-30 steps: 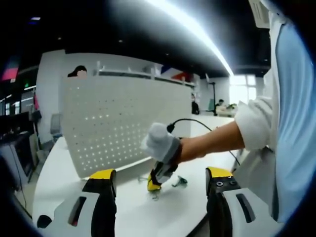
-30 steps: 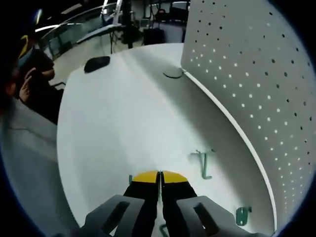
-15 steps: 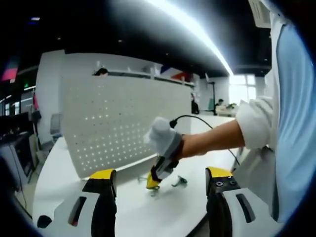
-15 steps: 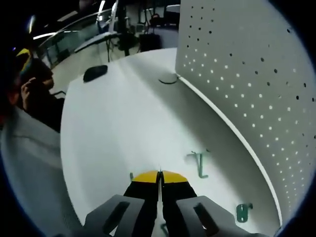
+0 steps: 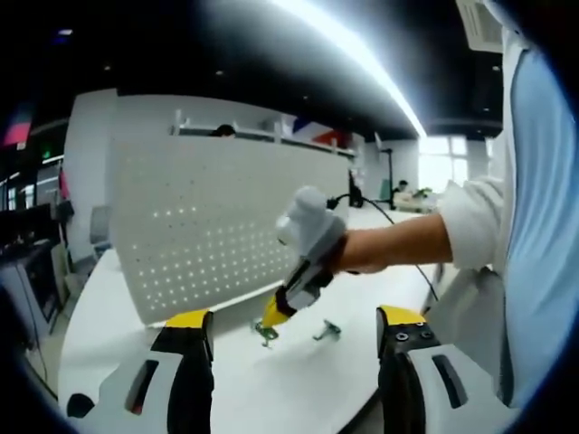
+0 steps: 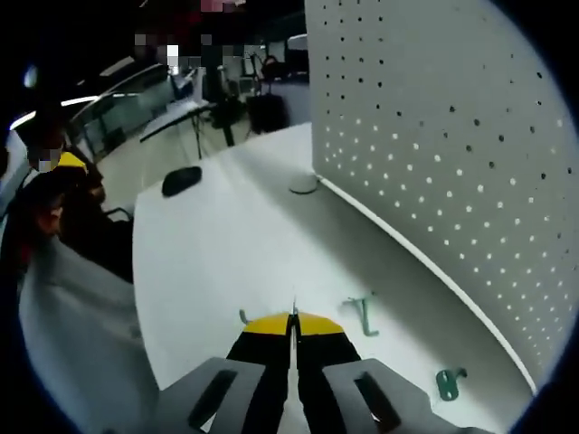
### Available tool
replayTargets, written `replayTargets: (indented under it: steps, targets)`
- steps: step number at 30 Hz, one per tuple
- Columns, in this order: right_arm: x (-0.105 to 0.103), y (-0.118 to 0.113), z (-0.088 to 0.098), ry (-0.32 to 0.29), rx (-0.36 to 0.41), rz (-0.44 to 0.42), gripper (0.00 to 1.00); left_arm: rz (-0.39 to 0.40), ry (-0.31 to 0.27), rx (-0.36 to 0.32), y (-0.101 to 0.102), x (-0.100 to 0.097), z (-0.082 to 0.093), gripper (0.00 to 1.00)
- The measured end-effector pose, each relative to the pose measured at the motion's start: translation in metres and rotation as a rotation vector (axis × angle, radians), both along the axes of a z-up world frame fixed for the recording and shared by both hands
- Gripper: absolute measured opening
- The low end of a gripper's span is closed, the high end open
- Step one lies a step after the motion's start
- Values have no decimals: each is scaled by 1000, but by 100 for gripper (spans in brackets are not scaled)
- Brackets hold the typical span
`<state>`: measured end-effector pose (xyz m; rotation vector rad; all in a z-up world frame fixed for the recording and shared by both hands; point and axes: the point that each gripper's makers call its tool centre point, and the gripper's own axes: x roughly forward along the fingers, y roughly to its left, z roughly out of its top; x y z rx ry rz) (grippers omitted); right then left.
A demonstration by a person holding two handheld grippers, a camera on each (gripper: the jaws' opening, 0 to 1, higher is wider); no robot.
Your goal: Insert the hook assembly into the mounting plate slot until the hook locks in place.
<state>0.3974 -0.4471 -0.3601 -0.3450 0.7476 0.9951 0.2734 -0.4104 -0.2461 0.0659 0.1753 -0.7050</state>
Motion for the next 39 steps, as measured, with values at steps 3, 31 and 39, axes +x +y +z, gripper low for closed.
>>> replayTargets:
  steps: [3,31,39]
  targets:
    - [-1,1,13,-14,44,-6,0,-3,8,0,0,0,-1,75]
    - [-20,2,145,-181,372,-51,0,52,-38,-35,6,41,35,51]
    - [-27,5,166,-206,419,-54,0,54,-88,-49,4,54,52,39]
